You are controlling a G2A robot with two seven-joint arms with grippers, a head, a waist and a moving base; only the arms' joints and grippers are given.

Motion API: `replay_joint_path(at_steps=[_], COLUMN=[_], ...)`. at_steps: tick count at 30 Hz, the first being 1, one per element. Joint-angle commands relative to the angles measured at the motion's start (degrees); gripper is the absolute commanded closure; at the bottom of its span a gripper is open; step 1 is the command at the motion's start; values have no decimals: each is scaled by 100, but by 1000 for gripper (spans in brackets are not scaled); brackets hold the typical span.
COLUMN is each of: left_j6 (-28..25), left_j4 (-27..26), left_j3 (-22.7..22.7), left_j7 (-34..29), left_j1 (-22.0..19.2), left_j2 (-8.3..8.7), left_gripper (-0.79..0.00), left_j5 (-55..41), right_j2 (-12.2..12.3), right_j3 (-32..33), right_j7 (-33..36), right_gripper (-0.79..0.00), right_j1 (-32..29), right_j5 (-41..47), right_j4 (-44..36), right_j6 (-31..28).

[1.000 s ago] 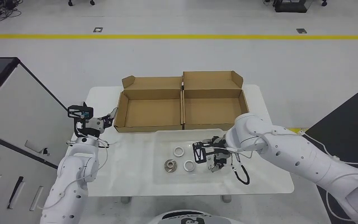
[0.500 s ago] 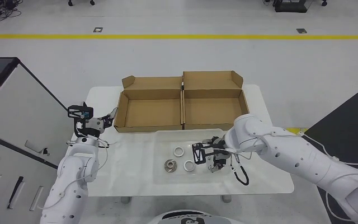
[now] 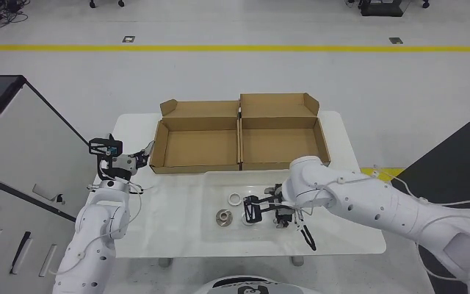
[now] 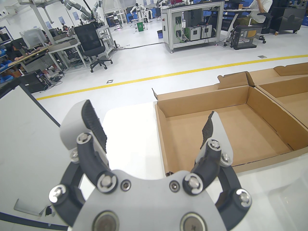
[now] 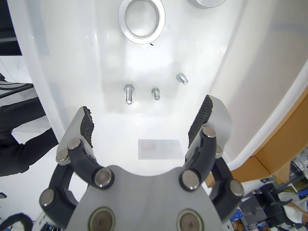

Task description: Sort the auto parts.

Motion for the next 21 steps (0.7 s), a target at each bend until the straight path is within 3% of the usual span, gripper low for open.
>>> replay_joint_path(at_steps=[1, 3, 4, 6, 16, 21], left_j6=[0, 0, 0, 0, 0, 0], left_j4=[0, 0, 0, 0, 0, 0], left_j3=[0, 0, 0, 0, 0, 0], left_j7=[0, 0, 0, 0, 0, 0], left_j1=[0, 0, 0, 0, 0, 0], left_j2=[0, 0, 0, 0, 0, 0], left_gripper=[-785, -785, -785, -785, -785, -785], left_j5=[0, 0, 0, 0, 0, 0], right_j2=[-46, -94, -116, -154, -256, -268], right_j3=[-86, -162, -199, -212, -212, -212], right_j7=[-13, -24, -32, -42, -36, -28], right_gripper=[-714, -594, -462, -388, -317, -320], right_j1=[89, 168, 201, 231, 168, 148], right_j5=[76, 151, 174, 207, 184, 188], right_j4=[81, 171, 207, 267, 417, 442], right_j6=[-12, -24, -32, -42, -36, -28])
